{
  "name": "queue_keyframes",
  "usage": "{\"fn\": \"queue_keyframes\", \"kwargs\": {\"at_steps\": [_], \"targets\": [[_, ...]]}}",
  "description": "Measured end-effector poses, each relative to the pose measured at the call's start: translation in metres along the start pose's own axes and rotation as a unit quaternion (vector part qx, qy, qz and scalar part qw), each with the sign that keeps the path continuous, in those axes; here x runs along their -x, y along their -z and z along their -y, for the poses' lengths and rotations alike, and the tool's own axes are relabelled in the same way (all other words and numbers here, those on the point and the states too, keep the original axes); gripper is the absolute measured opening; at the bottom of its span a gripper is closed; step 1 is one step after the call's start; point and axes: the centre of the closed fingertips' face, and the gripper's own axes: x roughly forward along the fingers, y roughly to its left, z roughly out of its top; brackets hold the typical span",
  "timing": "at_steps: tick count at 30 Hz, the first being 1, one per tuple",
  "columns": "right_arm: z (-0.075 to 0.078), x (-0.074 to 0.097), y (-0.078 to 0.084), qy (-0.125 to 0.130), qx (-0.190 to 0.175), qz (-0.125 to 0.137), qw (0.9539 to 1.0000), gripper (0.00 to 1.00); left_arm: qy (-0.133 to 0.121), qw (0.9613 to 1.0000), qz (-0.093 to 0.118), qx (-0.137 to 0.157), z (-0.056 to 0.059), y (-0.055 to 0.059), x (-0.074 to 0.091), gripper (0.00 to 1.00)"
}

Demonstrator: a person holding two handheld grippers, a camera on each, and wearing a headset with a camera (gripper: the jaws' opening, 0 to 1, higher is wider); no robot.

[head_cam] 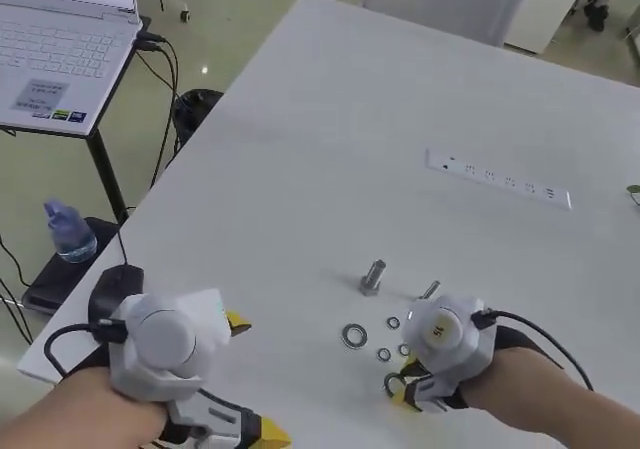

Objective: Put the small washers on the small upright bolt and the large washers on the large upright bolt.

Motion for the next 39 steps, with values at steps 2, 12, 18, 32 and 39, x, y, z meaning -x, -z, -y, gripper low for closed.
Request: {"fn": "queue_keyframes", "kwargs": {"at_steps": [2, 12, 18, 32, 39], "targets": [[0.001, 0.005, 0.001, -0.001, -0.001, 0.000, 1.0000, 0.22, 0.001, 1.0000, -0.001, -0.002, 0.001, 0.002, -0.001, 0.81], [0.017, 0.036, 0.006, 0.015, -0.013, 0.004, 0.9998, 0.22, 0.000, 1.0000, -0.005, -0.006, 0.000, 0.004, -0.001, 0.81], [0.024, 0.053, 0.004, 0.019, -0.006, 0.006, 0.9998, 0.22, 0.000, 1.0000, -0.005, -0.006, 0.002, 0.002, -0.003, 0.81], [0.059, 0.095, -0.015, 0.027, -0.008, 0.015, 0.9995, 0.22, 0.003, 0.9999, -0.006, -0.011, 0.005, 0.001, -0.004, 0.81], [0.076, 0.103, -0.028, 0.041, 0.014, 0.006, 0.9990, 0.22, -0.001, 0.9999, -0.004, -0.009, 0.003, 0.003, -0.001, 0.81]]}}
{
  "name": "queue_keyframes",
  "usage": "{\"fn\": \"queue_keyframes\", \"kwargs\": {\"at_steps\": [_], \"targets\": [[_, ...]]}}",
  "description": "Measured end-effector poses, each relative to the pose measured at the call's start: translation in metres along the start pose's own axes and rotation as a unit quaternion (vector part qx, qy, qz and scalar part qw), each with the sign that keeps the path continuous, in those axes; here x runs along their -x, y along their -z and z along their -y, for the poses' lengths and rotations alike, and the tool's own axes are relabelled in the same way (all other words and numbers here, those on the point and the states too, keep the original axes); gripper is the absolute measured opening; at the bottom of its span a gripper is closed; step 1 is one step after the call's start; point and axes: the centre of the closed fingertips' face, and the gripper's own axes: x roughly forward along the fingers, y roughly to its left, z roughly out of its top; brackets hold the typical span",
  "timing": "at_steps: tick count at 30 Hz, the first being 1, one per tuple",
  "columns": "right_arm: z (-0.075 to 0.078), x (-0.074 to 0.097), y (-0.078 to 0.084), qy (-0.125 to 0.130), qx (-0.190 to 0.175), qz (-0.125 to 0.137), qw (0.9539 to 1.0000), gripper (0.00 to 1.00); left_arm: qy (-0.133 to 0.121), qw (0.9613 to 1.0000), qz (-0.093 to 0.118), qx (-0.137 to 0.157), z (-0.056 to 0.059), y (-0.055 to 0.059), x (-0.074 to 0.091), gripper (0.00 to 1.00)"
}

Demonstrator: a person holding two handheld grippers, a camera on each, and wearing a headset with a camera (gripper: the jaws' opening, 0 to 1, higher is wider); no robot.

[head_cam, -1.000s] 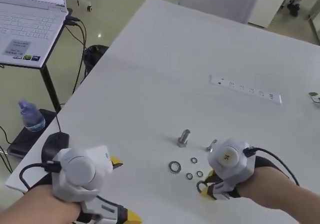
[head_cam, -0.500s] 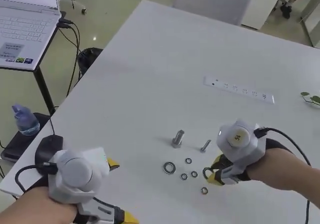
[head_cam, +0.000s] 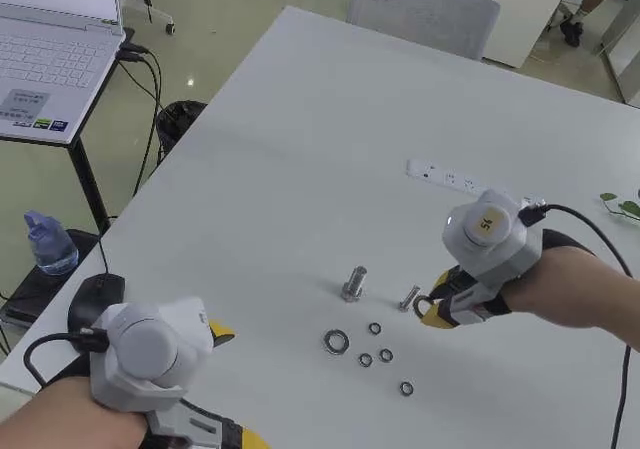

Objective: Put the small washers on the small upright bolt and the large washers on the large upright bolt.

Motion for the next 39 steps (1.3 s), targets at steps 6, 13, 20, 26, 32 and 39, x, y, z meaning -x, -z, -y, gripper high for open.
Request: {"fn": "queue_keyframes", "kwargs": {"at_steps": [6, 13, 20, 26, 32, 39], "targets": [[0.014, -0.003, -0.011, 0.004, 0.011, -0.003, 0.9999, 0.22, 0.000, 0.9999, 0.008, 0.007, 0.000, -0.001, 0.003, 0.83], [0.025, -0.007, -0.021, -0.001, 0.015, -0.010, 0.9998, 0.22, 0.000, 1.0000, -0.002, 0.010, 0.002, 0.005, 0.001, 0.82], [0.022, -0.010, -0.035, -0.005, 0.030, -0.015, 0.9994, 0.22, -0.003, 0.9999, 0.001, 0.012, 0.002, 0.003, 0.000, 0.82], [0.025, -0.016, -0.047, -0.001, 0.046, -0.018, 0.9988, 0.22, -0.002, 0.9999, 0.004, 0.013, 0.001, 0.001, -0.002, 0.83], [0.024, -0.027, -0.060, -0.009, 0.056, -0.018, 0.9982, 0.22, -0.004, 0.9999, 0.002, 0.016, -0.003, 0.003, -0.002, 0.82], [0.025, -0.041, -0.069, -0.016, 0.066, -0.024, 0.9974, 0.22, -0.003, 0.9999, -0.002, 0.015, -0.003, 0.007, -0.002, 0.81]]}}
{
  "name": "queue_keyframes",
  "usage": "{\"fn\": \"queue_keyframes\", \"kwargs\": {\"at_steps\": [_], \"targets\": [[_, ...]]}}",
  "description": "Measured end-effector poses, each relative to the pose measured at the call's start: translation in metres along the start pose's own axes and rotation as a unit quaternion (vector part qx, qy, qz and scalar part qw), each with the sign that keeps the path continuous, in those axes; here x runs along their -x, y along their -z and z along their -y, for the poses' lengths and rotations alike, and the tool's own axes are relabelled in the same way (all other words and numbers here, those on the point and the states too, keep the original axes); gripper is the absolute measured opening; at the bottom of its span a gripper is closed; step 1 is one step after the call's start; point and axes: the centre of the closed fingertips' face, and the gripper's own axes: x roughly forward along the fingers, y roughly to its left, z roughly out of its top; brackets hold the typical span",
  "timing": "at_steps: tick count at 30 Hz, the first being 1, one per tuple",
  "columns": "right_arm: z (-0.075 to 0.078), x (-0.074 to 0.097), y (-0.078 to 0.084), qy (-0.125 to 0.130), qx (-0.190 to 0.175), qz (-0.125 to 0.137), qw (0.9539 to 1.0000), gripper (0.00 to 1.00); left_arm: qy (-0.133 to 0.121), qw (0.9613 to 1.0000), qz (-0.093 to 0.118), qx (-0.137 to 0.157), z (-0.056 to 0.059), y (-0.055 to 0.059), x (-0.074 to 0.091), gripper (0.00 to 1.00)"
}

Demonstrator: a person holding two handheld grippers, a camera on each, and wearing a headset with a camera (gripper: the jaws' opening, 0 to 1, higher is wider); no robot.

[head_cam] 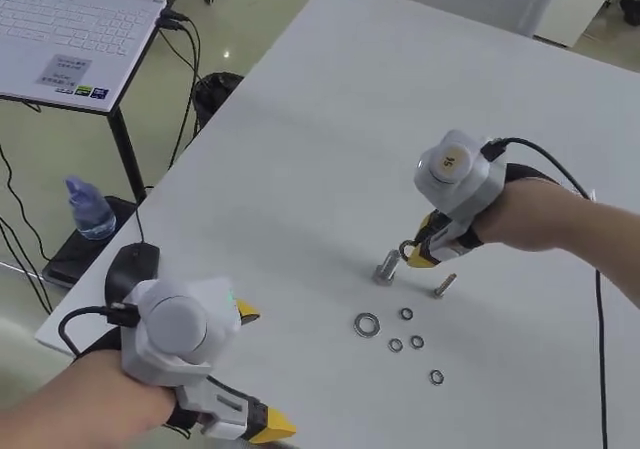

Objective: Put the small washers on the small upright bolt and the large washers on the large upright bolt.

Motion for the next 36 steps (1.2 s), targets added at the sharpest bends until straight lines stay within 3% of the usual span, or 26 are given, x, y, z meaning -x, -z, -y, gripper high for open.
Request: {"fn": "queue_keyframes", "kwargs": {"at_steps": [36], "targets": [[0.006, -0.032, -0.001, -0.008, 0.012, -0.029, 0.9995, 0.22, -0.001, 0.9999, -0.002, 0.014, -0.005, 0.007, 0.002, 0.80]]}}
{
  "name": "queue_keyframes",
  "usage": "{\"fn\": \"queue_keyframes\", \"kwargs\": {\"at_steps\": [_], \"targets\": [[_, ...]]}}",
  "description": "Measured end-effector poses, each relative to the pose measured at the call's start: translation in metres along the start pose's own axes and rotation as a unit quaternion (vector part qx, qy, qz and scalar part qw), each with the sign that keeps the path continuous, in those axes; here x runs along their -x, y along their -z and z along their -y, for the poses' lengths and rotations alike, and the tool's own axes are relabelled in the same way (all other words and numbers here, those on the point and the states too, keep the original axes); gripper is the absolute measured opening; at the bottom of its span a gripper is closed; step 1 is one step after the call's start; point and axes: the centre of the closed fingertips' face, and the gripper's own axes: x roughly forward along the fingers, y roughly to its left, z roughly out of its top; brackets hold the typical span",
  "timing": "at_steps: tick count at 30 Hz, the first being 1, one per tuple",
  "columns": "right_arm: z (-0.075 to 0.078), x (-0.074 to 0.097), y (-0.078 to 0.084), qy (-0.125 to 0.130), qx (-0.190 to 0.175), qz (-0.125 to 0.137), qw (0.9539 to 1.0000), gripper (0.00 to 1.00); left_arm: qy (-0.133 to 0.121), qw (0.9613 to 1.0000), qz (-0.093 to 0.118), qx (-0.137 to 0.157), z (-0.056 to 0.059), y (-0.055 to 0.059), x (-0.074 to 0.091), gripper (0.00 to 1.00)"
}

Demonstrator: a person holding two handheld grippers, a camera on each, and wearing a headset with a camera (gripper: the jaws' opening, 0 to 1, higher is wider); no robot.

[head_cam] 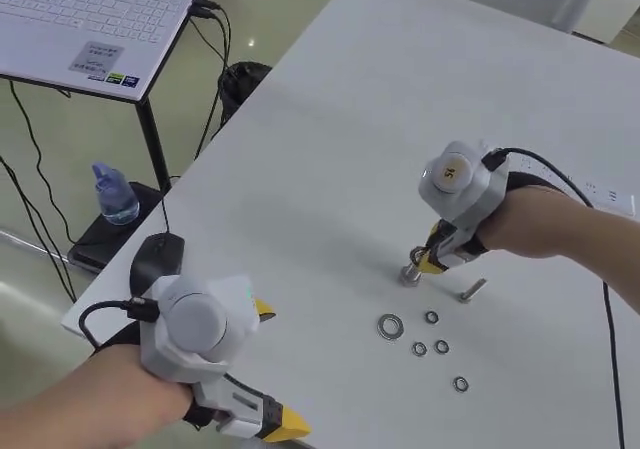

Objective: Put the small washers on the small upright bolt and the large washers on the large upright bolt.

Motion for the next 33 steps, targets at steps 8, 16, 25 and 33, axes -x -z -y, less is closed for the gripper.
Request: {"fn": "queue_keyframes", "kwargs": {"at_steps": [8, 16, 25, 33], "targets": [[0.001, -0.008, 0.003, 0.001, 0.006, -0.009, 0.9999, 0.22, -0.001, 1.0000, 0.001, 0.002, -0.002, 0.000, 0.001, 0.80], [-0.001, -0.021, 0.004, -0.001, 0.004, -0.010, 0.9999, 0.22, -0.002, 1.0000, -0.001, 0.007, -0.003, 0.005, 0.002, 0.80], [0.003, -0.039, 0.008, 0.000, 0.000, -0.013, 0.9999, 0.22, -0.002, 0.9999, 0.000, 0.011, -0.002, 0.006, 0.002, 0.80], [0.000, -0.041, 0.010, 0.000, -0.003, -0.017, 0.9998, 0.22, -0.001, 0.9999, 0.001, 0.011, -0.001, 0.005, 0.000, 0.79]]}}
